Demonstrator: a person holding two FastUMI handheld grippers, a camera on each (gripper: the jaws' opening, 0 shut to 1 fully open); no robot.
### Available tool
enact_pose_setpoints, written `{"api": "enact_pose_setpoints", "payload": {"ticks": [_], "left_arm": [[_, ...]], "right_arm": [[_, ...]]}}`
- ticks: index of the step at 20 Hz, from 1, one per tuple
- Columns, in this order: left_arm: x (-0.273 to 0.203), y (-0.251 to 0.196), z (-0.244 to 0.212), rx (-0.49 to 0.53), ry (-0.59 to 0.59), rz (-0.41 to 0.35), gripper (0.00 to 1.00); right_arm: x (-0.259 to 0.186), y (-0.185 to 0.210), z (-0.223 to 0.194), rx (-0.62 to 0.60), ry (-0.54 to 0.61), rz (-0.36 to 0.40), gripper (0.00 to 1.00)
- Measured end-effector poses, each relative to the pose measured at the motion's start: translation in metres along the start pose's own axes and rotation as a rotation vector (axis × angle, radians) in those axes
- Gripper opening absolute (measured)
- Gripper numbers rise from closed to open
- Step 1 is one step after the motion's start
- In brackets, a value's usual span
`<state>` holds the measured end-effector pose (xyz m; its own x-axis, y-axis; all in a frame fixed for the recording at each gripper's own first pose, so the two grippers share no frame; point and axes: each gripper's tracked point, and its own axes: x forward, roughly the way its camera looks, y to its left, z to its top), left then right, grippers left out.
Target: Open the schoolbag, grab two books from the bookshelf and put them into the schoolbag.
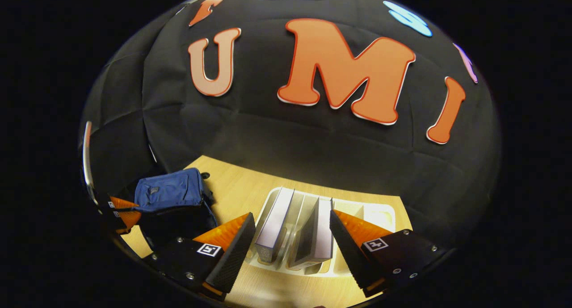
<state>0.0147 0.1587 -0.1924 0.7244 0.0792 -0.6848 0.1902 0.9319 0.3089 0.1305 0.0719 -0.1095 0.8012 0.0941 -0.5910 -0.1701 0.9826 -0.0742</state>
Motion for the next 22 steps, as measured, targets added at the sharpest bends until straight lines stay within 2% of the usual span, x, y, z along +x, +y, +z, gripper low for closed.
{"api": "enact_pose_setpoints", "payload": {"ticks": [4,6,11,13,17,18,19,20,22], "left_arm": [[-0.004,0.025,0.018,-0.026,-0.010,-0.042,0.02],[-0.006,0.024,0.024,-0.046,-0.013,-0.097,0.02],[-0.008,0.041,0.035,-0.016,-0.021,-0.136,0.02],[-0.009,0.045,0.037,-0.003,-0.025,-0.145,0.02],[-0.003,0.043,0.038,-0.017,-0.029,-0.178,0.02],[-0.001,0.043,0.038,-0.022,-0.029,-0.184,0.02],[0.002,0.042,0.038,-0.028,-0.028,-0.190,0.02],[0.003,0.042,0.040,-0.030,-0.027,-0.196,0.02],[0.008,0.042,0.041,-0.032,-0.024,-0.198,0.02]], "right_arm": [[0.024,0.013,-0.007,0.016,0.133,0.021,0.99],[0.034,0.016,-0.015,0.020,0.215,0.024,0.99],[0.062,0.022,-0.036,0.007,0.378,0.012,0.98],[0.072,0.024,-0.043,0.013,0.441,0.008,0.93],[0.093,0.019,-0.057,0.031,0.569,-0.016,0.71],[0.097,0.020,-0.063,0.042,0.602,-0.013,0.55],[0.101,0.019,-0.066,0.051,0.632,-0.016,0.51],[0.103,0.019,-0.071,0.059,0.661,-0.021,0.52],[0.107,0.022,-0.078,0.070,0.712,-0.015,0.43]]}}
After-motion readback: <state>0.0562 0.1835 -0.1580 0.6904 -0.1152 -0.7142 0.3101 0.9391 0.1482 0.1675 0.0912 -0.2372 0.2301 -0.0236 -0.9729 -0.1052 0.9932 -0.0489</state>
